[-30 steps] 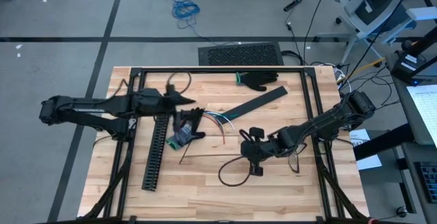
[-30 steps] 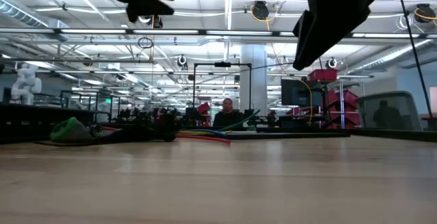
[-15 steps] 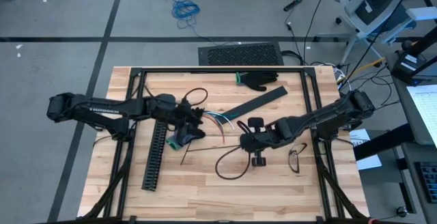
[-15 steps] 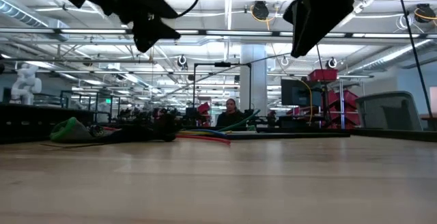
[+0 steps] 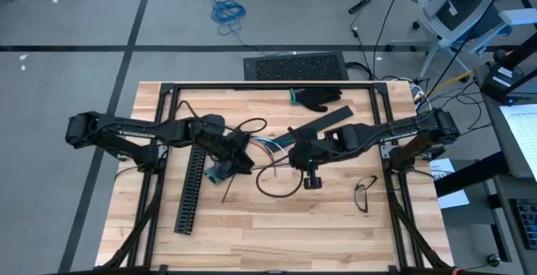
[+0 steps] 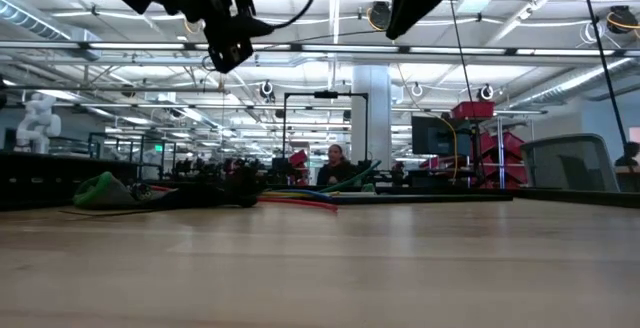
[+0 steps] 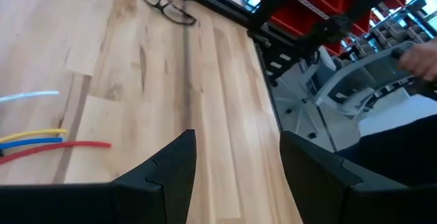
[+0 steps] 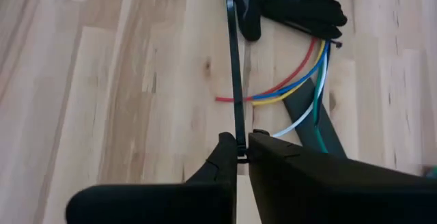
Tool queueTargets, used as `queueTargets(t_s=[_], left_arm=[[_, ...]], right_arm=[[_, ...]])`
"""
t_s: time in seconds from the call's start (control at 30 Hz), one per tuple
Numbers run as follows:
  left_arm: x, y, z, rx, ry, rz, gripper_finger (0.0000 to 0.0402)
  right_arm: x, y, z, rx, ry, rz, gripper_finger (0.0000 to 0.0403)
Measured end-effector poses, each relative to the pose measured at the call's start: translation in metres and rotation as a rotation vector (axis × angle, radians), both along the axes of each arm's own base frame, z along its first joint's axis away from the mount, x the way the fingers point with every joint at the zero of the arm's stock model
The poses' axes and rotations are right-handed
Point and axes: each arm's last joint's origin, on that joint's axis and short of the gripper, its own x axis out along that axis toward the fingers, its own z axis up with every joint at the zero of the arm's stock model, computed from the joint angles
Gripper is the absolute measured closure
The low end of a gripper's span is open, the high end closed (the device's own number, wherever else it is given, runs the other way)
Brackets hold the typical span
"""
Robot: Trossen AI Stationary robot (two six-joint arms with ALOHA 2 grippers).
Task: Ziptie cables
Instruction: Wrap the cable wires with the black zip tie
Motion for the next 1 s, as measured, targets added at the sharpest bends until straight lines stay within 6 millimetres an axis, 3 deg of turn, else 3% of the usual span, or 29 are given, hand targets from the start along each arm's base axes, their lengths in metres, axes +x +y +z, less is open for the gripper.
queueTargets(t_s=[0.5,0.87,1.0], left_arm=[[0.024,0.002,-0.033,-0.054,0.102,-0.063,0.0197],[0.038,0.003,-0.029,-0.016,0.064,-0.121,0.0199],[0.038,0.003,-0.029,0.012,0.051,-0.136,0.0237]], right_arm=[[-0.001,-0.003,0.001,-0.001,0.018,0.035,0.0396],[-0.001,-0.003,0.001,-0.007,0.019,0.042,0.0397],[-0.001,-0.003,0.001,-0.009,0.019,0.046,0.0397]])
